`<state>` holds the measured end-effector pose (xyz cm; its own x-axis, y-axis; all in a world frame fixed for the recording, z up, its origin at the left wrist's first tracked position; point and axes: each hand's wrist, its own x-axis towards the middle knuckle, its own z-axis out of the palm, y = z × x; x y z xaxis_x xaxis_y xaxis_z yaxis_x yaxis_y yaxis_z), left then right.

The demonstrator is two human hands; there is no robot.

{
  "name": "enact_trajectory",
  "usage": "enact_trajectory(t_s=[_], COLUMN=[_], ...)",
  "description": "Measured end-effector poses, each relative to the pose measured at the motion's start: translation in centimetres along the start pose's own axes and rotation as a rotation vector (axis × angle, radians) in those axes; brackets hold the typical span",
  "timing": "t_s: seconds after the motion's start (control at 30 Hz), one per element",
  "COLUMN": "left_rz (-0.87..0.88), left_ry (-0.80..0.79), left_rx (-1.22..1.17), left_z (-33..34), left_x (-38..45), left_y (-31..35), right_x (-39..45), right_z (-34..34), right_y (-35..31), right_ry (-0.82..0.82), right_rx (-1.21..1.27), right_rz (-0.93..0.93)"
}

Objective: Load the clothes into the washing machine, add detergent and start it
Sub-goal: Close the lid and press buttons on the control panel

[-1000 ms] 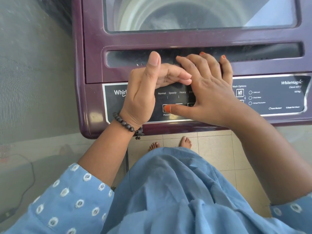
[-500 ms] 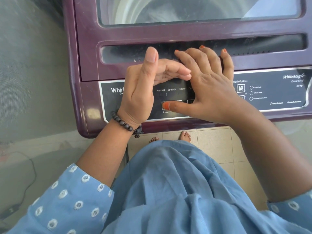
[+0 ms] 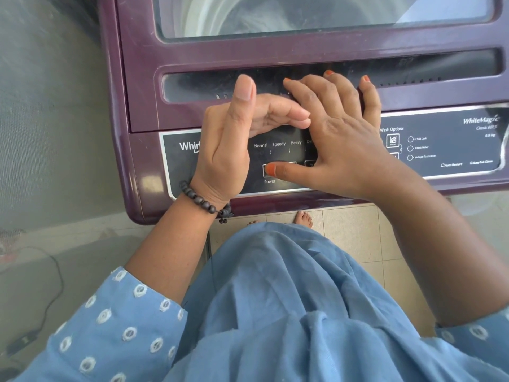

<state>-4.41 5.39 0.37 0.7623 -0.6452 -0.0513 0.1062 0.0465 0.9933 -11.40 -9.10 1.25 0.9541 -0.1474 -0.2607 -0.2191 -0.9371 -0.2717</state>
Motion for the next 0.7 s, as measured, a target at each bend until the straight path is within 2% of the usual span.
enact_trajectory(t_s=[0.7], left_rz=[-0.005], left_ry=[0.007], left_rx=[0.026], left_z=[0.21], left_x=[0.71], left_y=[-0.03], right_x=[0.48], right_z=[-0.1], right_y=[0.36], right_ry=[-0.005], right_rx=[-0.012], right_rz=[0.022])
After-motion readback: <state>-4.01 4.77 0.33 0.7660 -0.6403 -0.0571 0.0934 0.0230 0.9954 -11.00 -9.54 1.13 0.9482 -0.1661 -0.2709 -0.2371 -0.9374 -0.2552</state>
